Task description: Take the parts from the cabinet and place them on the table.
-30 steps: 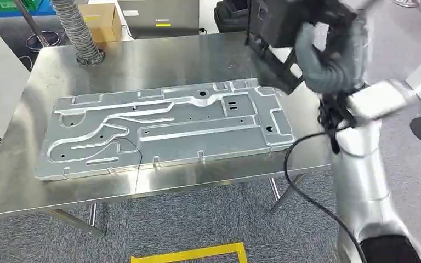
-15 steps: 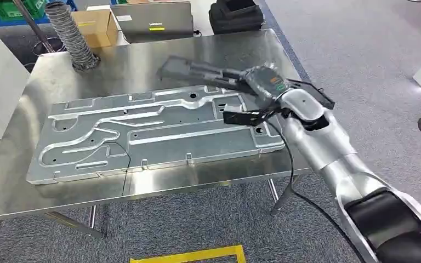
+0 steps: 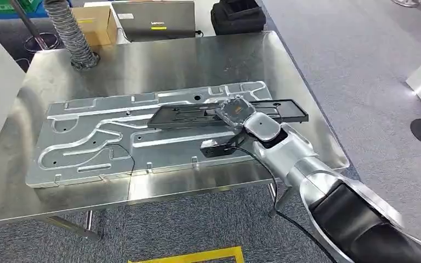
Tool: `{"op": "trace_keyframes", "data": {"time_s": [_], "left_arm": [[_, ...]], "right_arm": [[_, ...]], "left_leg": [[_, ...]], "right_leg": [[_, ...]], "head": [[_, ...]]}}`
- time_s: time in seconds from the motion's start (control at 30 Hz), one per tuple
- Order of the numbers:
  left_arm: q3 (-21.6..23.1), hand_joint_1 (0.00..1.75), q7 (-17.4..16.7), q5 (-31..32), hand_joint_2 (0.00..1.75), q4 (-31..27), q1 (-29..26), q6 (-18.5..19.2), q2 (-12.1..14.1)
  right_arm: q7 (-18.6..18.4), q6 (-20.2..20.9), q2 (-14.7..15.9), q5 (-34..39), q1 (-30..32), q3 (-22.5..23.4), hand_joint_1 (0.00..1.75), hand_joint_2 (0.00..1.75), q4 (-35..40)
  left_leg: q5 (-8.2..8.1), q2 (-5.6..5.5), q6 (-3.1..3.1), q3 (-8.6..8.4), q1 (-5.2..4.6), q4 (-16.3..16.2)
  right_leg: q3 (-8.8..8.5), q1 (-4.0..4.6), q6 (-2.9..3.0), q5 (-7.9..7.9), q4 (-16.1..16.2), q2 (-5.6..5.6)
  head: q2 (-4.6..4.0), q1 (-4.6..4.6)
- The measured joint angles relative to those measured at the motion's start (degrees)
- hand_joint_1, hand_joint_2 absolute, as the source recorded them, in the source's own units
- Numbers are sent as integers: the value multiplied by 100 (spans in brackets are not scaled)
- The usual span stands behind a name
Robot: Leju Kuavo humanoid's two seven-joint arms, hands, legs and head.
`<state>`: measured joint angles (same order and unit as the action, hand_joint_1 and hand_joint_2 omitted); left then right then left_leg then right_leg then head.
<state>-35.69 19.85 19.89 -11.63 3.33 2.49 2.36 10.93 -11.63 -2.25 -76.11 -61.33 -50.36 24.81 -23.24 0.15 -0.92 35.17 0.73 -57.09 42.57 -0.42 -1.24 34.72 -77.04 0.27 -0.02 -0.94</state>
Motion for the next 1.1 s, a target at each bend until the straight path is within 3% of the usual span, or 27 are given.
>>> {"op": "trace_keyframes", "data": {"time_s": [0.03,0.1,0.13,0.17,0.3,0.33,0.37,0.43,0.47,0.5,0.53,0.57,0.63,0.67,0.77,0.83,0.87,0.97,1.0,1.03,1.1], "left_arm": [[0,0,9,9,0,0,-8,11,-2],[0,0,30,61,0,0,-7,50,-15],[0,0,44,72,0,0,-5,59,-15],[0,0,52,105,0,0,4,61,-15],[2,0,125,210,0,0,19,13,-20],[4,0,159,244,175,0,15,-24,-20],[4,0,192,267,175,0,18,-46,-20],[4,0,245,319,175,0,30,-103,-17],[4,0,247,345,175,0,33,-133,-17],[7,0,245,376,175,0,28,-151,-20],[7,0,225,411,175,0,21,-186,-20],[9,0,190,437,175,0,16,-234,-20],[13,0,125,498,175,0,18,-328,-9],[13,0,94,527,175,0,23,-367,-4],[24,0,31,595,175,0,15,-437,-7],[24,0,-4,612,175,0,14,-455,-13],[22,0,-9,616,0,0,26,-465,-13],[22,0,31,595,0,0,30,-492,-15],[20,0,48,586,0,0,30,-487,-15],[15,0,52,579,0,0,28,-477,-17],[11,0,52,579,0,0,25,-429,-22]], "right_arm": [[-24,-105,-15,-24,-3,-31,175,175,-37],[-76,-296,-26,-59,-25,-78,175,175,-83],[-98,-409,-26,-74,-32,-83,175,175,-100],[-116,-571,-26,-74,-41,-85,175,175,-131],[-87,-1075,-17,-81,23,-98,175,175,-199],[-50,-1181,-17,-68,34,-96,0,0,-218],[-17,-1283,-17,-54,40,-96,0,0,-229],[57,-1499,-20,-33,88,-94,0,0,-247],[90,-1560,-22,-24,131,-94,0,0,-260],[123,-1580,-22,-11,184,-92,0,0,-275],[153,-1612,-28,4,228,-85,0,0,-286],[192,-1628,-46,13,245,-72,0,0,-295],[249,-1652,-109,63,245,-28,0,0,-306],[276,-1667,-125,92,243,-6,0,0,-312],[345,-1704,-188,138,272,68,0,0,-328],[417,-1732,-210,190,276,131,0,0,-330],[446,-1744,-214,203,269,170,0,0,-334],[524,-1750,-245,260,321,243,0,0,-354],[622,-1750,-256,375,367,282,0,0,-363],[755,-1752,-264,537,402,338,0,0,-365],[1218,-1731,-299,1193,435,580,0,0,-350]], "left_leg": [[-10,-3,5,-10,4,-7],[-47,-26,47,-33,20,-47],[-74,-39,84,-30,25,-81],[-96,-46,121,-5,-12,-125],[-75,-53,251,-13,15,-86],[-143,-39,276,17,33,-148],[-312,-33,293,110,34,-381],[-763,-34,327,526,34,-1334],[-910,-34,335,744,34,-1782],[-916,-34,334,857,34,-1976],[-795,-34,321,827,34,-1873],[-559,-34,299,658,34,-1501],[-21,-34,223,94,26,-353],[-116,-40,193,-25,-12,-183],[-107,-47,148,-23,-36,-114],[-50,-33,67,-70,31,-14],[-42,-35,41,-76,22,5],[-45,-30,16,-72,16,3],[-45,-31,16,-73,16,1],[-45,-34,16,-75,17,-3],[-57,-48,33,-78,17,-26]], "right_leg": [[-63,-27,-16,-183,187,-1],[-513,-67,-32,-770,1193,-17],[-730,-82,-31,-968,1678,-30],[-782,-44,-17,-869,1805,-26],[-765,-26,151,-910,1844,-7],[-787,-46,190,-933,1870,-13],[-790,-45,231,-937,1879,-10],[-796,-31,252,-930,1877,-2],[-802,-18,259,-925,1875,-2],[-811,-7,265,-920,1873,-1],[-823,2,270,-913,1872,0],[-836,8,272,-902,1868,7],[-878,14,244,-868,1861,25],[-875,42,223,-859,1861,27],[-864,27,132,-874,1885,38],[-874,27,61,-818,1859,33],[-792,37,43,-670,1662,24],[-156,12,0,-55,327,19],[0,6,-11,-10,26,17],[6,-1,-17,-99,55,13],[-368,-12,2,-595,877,5]], "head": [[0,0],[0,0],[0,0],[0,0],[0,-2],[0,-2],[0,-2],[0,-2],[0,-2],[0,-2],[0,-2],[0,-2],[0,-2],[0,0],[0,-2],[0,-2],[0,0],[0,0],[0,0],[0,0],[0,0]]}}
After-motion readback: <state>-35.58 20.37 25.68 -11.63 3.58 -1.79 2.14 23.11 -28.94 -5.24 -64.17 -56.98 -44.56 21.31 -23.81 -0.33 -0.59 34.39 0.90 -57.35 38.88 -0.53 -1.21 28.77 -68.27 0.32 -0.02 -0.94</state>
